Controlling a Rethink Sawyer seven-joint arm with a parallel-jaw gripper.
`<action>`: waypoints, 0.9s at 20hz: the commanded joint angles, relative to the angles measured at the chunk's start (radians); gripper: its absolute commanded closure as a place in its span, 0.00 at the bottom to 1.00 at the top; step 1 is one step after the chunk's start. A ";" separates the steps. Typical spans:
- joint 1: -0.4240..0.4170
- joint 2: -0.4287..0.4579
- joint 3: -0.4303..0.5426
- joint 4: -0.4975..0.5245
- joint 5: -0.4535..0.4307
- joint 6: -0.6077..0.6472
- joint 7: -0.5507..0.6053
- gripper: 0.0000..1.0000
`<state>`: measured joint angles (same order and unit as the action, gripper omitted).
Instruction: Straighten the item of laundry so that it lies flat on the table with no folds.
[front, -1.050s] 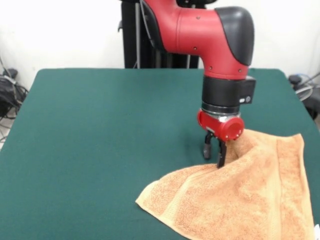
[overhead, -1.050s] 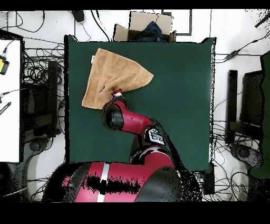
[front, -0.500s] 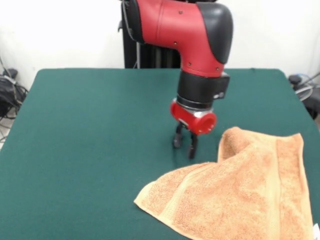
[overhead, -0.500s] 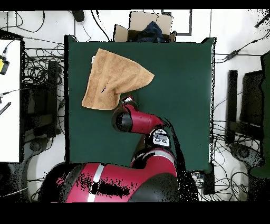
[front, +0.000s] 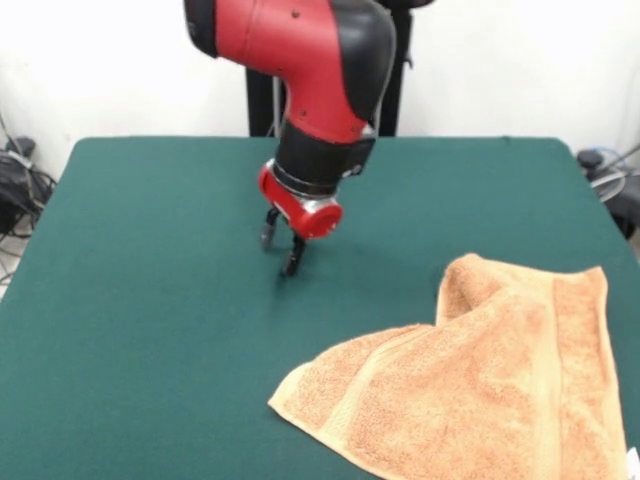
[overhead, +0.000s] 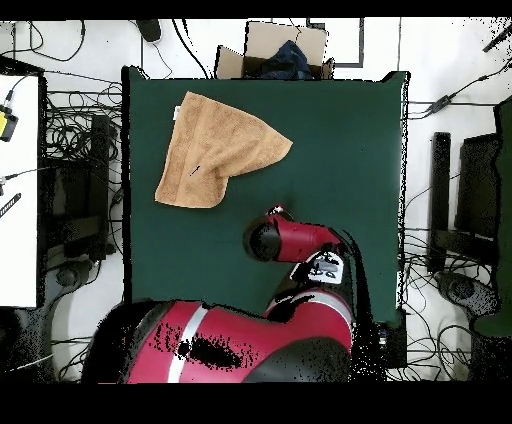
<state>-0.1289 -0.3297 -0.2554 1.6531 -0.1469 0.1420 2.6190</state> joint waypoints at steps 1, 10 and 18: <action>-0.065 -0.026 0.098 0.037 -0.067 0.132 -0.086 0.00; -0.156 -0.140 0.329 0.172 -0.041 -0.017 0.004 0.00; -0.252 -0.229 0.485 0.259 -0.041 -0.065 0.027 0.00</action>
<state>-0.3421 -0.5031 0.0095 1.7969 -0.1619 0.1414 2.6190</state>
